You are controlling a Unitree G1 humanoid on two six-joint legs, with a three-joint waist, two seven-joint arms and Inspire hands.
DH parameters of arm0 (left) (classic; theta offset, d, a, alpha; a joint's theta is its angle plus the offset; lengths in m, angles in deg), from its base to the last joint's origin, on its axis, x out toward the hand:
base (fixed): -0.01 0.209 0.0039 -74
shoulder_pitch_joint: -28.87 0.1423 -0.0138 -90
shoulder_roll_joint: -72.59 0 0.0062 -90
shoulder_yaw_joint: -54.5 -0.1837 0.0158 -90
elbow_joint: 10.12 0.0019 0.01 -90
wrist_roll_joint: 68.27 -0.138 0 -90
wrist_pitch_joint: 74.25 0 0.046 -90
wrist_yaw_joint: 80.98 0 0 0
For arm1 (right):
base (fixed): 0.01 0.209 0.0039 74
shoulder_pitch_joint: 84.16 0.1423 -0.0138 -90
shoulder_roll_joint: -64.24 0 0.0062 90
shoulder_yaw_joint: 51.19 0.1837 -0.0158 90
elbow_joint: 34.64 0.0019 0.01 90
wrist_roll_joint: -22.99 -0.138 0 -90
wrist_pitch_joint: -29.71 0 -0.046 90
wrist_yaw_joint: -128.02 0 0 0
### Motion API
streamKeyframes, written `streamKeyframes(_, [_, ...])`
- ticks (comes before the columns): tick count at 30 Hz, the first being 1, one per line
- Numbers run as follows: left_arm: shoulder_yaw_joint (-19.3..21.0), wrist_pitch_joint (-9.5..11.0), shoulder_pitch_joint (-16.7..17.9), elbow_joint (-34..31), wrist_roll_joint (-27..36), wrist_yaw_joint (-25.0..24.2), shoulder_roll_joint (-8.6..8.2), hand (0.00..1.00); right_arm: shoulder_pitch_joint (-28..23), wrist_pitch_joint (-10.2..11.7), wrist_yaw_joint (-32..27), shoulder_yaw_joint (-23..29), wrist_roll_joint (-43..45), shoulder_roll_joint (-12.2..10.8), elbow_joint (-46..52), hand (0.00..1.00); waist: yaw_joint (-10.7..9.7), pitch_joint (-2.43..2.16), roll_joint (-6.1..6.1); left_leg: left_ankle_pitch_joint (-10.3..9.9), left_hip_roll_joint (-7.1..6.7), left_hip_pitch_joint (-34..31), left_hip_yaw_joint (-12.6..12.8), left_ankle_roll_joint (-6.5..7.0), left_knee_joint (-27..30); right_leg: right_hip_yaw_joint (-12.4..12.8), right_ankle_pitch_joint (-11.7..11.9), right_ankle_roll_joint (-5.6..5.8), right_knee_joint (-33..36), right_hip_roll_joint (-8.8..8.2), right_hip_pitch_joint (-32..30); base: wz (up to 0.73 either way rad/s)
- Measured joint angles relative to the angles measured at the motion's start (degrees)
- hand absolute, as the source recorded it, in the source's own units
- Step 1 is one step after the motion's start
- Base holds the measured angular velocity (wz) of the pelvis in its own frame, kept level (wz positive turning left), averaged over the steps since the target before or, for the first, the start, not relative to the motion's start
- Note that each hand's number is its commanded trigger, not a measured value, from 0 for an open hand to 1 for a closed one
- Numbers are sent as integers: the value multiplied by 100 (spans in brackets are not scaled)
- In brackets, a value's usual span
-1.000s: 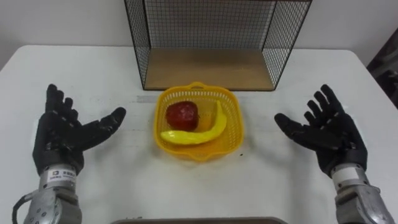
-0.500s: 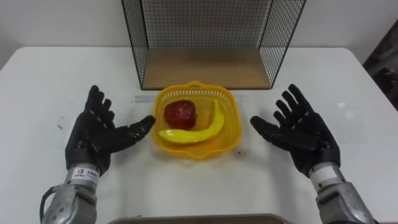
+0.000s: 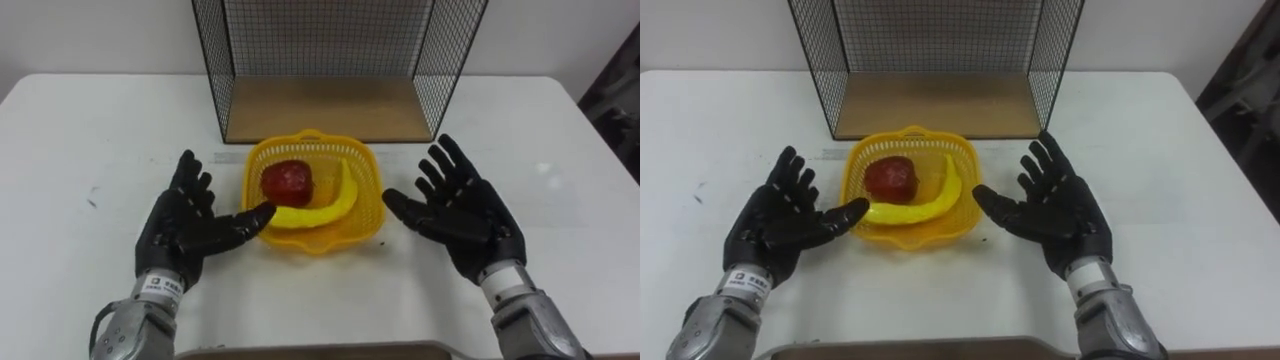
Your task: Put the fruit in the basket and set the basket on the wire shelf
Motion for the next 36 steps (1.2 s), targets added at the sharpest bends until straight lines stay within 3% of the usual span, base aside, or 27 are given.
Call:
streamKeyframes(17, [-199, 0, 0, 15, 104, -138, 3, 0, 3, 0, 67, -93, -142, 1, -4, 0, 2, 16, 13, 0, 1, 11, 5, 0, -23, -2, 0, 0, -8, 3, 30, 0])
streamKeyframes(25, [-235, -2, 0, 180, 102, -174, 1, 0, 5, 0, 175, -95, -141, 2, -78, 0, -4, -18, 103, 0, 7, 17, 2, 0, -40, -10, 2, -3, 4, 10, 32, 0])
streamKeyframes(36, [-237, -4, 0, 187, 103, -248, -1, 0, 15, 0, 219, -118, -140, 1, -222, 0, -5, -16, 102, 0, 6, 16, 3, 0, -30, -11, 2, -3, 3, 4, 32, 0])
